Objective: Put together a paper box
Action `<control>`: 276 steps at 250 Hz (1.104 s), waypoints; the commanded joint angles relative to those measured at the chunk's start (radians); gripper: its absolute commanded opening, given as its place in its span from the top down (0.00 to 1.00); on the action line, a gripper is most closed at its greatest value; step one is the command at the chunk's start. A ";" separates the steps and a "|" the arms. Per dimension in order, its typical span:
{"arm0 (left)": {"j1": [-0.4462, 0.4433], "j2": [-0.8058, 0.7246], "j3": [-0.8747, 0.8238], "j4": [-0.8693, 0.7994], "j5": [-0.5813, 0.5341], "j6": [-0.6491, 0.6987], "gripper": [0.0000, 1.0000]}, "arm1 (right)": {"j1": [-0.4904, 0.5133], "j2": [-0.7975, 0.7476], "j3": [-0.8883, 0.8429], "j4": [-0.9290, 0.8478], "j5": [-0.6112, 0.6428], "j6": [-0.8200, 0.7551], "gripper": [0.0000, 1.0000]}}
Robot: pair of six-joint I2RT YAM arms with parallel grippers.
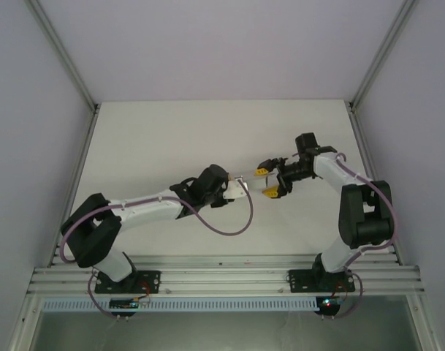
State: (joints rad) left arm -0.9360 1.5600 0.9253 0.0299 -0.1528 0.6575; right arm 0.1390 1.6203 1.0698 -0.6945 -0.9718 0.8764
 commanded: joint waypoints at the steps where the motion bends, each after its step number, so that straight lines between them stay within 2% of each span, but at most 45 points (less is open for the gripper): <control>1: 0.005 -0.016 0.053 -0.064 0.051 0.002 0.58 | -0.021 -0.073 0.028 -0.021 0.097 -0.068 0.24; 22: 0.014 -0.018 0.071 -0.130 0.081 -0.009 0.62 | -0.053 -0.144 -0.003 0.084 0.207 -0.080 0.16; 39: 0.027 -0.015 0.093 -0.220 0.134 -0.015 0.62 | -0.071 -0.208 -0.036 0.191 0.311 -0.138 0.02; 65: 0.060 0.006 0.140 -0.370 0.216 -0.023 0.62 | -0.077 -0.292 -0.074 0.276 0.452 -0.294 0.02; 82: 0.079 0.019 0.161 -0.429 0.230 -0.034 0.62 | -0.090 -0.337 -0.118 0.365 0.461 -0.358 0.01; 101: 0.091 0.034 0.180 -0.488 0.245 -0.029 0.61 | -0.117 -0.373 -0.172 0.486 0.401 -0.396 0.01; 127: 0.117 0.055 0.203 -0.585 0.338 0.017 0.60 | -0.128 -0.396 -0.196 0.566 0.377 -0.454 0.01; 139: 0.126 0.064 0.211 -0.587 0.339 0.010 0.60 | -0.128 -0.396 -0.183 0.563 0.368 -0.519 0.01; 152: 0.135 0.076 0.225 -0.609 0.332 -0.002 0.60 | -0.120 -0.396 -0.167 0.534 0.298 -0.629 0.01; 204: 0.175 0.129 0.258 -0.647 0.365 0.005 0.60 | -0.051 -0.404 -0.177 0.503 0.188 -0.817 0.04; 242: 0.179 0.175 0.293 -0.680 0.369 0.005 0.60 | 0.050 -0.386 -0.162 0.382 0.269 -1.010 0.09; 276: 0.179 0.214 0.343 -0.725 0.365 0.007 0.59 | 0.120 -0.343 -0.141 0.347 0.376 -1.068 0.14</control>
State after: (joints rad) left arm -0.7597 1.7168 1.2335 -0.6159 0.1959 0.6502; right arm 0.2150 1.2434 0.8890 -0.2684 -0.6830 -0.0513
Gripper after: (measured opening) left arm 0.417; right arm 0.875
